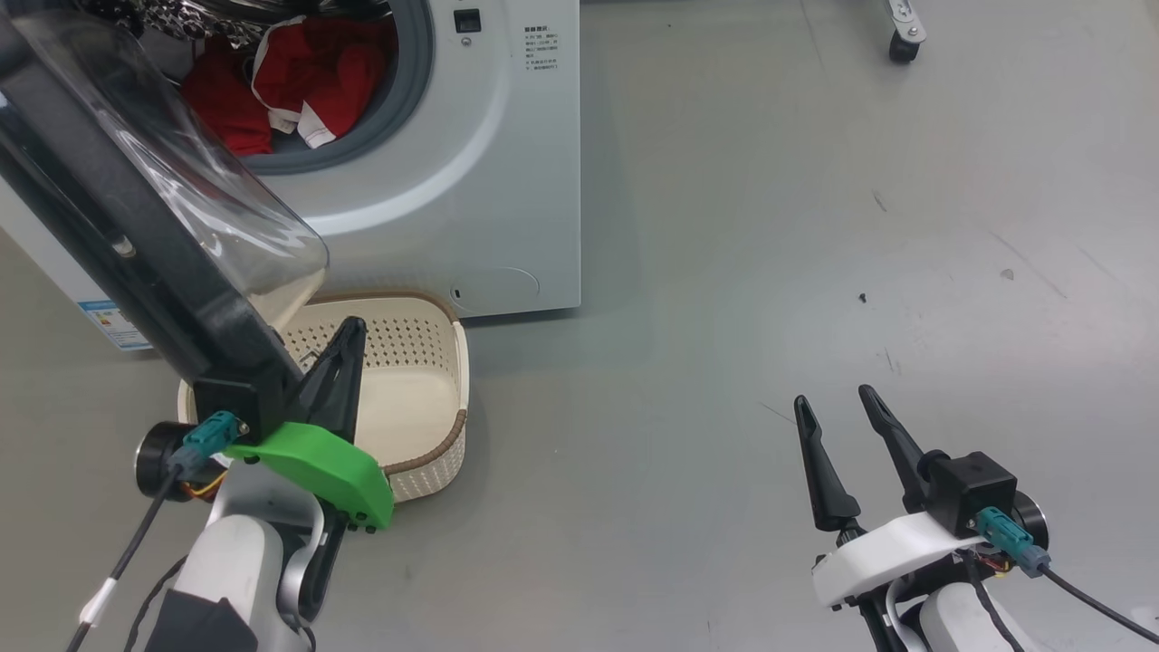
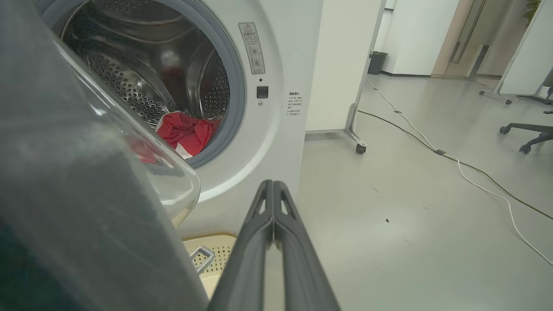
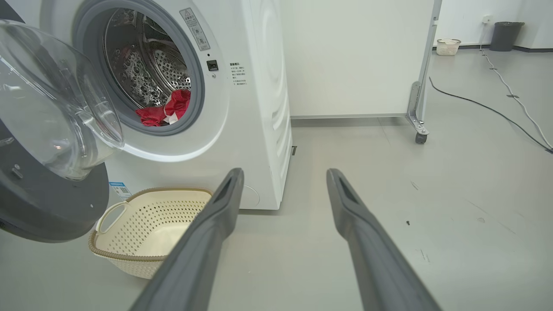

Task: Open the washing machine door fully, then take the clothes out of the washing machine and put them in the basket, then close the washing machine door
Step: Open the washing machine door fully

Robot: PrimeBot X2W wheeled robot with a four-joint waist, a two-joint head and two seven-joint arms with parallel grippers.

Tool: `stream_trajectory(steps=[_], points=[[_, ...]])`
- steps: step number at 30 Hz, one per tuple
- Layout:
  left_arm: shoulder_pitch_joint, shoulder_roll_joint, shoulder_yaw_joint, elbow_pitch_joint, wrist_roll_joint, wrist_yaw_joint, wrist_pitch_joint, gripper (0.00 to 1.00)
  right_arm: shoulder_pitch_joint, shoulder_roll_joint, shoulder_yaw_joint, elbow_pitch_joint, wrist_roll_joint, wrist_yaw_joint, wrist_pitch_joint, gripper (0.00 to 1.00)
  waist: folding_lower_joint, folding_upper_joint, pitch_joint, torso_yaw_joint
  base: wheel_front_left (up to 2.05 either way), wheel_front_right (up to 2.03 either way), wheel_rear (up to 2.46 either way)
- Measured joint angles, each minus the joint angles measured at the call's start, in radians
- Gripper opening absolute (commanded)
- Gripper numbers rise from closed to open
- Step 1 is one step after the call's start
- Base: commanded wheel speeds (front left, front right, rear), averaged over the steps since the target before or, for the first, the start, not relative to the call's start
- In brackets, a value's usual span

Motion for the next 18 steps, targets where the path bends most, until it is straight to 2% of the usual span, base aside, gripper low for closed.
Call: stream_trajectory(steps=[18], points=[[0.004, -0.006, 0.048, 0.096, -0.014, 0.021, -0.016, 0.0, 0.0, 0.013, -0.027, 0.008, -0.012, 0.008, 0.0, 1.0, 0.0, 0.0, 0.01, 0.002, 0.0, 0.0, 0.0]])
